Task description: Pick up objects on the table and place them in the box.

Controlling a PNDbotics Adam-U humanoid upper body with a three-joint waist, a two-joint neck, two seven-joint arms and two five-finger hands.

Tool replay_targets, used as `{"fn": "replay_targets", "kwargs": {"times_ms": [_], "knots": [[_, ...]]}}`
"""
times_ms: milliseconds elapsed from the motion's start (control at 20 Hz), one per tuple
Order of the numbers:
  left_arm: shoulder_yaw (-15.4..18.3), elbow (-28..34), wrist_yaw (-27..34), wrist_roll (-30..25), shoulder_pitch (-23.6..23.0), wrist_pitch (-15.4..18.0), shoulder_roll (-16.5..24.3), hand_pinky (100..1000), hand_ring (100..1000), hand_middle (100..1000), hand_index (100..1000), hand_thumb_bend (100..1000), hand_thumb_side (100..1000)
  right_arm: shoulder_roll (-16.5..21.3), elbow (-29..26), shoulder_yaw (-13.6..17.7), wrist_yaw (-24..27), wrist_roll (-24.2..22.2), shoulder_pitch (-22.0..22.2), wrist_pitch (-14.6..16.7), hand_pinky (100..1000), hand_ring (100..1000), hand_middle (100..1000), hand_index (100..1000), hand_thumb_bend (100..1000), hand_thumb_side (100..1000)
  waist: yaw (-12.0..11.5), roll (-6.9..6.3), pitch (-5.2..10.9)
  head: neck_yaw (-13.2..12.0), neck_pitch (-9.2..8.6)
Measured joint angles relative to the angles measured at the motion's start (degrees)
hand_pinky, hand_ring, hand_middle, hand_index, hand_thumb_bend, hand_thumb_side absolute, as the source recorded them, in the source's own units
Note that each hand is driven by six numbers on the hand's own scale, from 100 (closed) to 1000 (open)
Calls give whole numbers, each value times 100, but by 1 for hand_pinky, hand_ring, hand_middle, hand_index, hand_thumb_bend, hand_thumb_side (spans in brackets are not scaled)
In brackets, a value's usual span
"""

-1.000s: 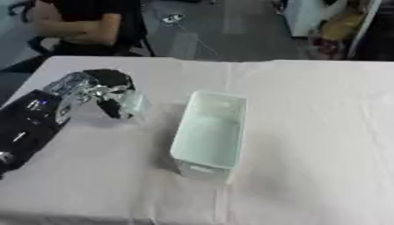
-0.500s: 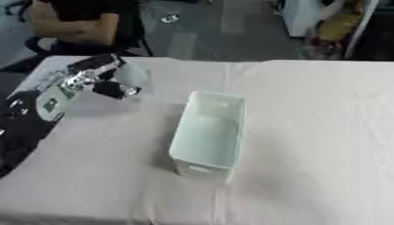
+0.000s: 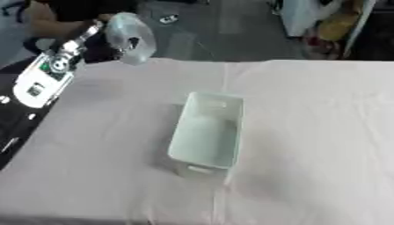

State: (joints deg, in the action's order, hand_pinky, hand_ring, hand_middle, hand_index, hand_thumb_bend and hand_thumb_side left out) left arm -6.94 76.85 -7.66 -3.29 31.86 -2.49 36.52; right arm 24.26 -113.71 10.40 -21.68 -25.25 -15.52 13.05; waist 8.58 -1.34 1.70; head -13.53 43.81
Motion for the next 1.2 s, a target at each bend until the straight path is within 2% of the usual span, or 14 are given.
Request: {"fn": "replay_targets", "kwargs": {"times_ms": [150, 200, 250, 600, 1000, 1200], "knots": [[-148, 153, -36, -117, 189, -16, -108, 100, 100, 100, 100, 100, 609, 0, 0, 0, 0, -2, 0, 2, 892, 919, 911, 939, 100, 642, 7, 1, 1, 0, -1], [-224, 204, -87, -194, 243, -24, -158, 100, 100, 100, 100, 100, 516, -1, 0, -1, 0, -2, 0, 2, 892, 919, 911, 939, 100, 644, 8, 1, 2, 0, -3], [-311, 246, -155, -287, 305, -30, -208, 100, 100, 100, 100, 100, 607, -1, 0, -1, 0, -2, 0, 2, 892, 919, 911, 939, 100, 642, 9, 1, 2, -1, -12], [-1055, 487, -738, -1254, 865, 6, -424, 100, 100, 100, 100, 100, 535, -3, 0, -3, 8, -7, -1, 4, 892, 919, 911, 939, 100, 645, 45, -28, 5, -7, -16], [-1911, 552, -1698, -2499, 1264, 362, -439, 100, 100, 100, 100, 100, 492, -4, 0, -33, 32, -29, -17, 19, 892, 919, 911, 939, 100, 645, 89, -72, 37, -39, 8], [-2138, 552, -2166, -2869, 1269, 618, -440, 100, 100, 100, 100, 100, 481, -4, 0, -35, 34, -49, -33, 9, 892, 919, 911, 939, 100, 644, 99, -73, 37, -55, 18]]}}
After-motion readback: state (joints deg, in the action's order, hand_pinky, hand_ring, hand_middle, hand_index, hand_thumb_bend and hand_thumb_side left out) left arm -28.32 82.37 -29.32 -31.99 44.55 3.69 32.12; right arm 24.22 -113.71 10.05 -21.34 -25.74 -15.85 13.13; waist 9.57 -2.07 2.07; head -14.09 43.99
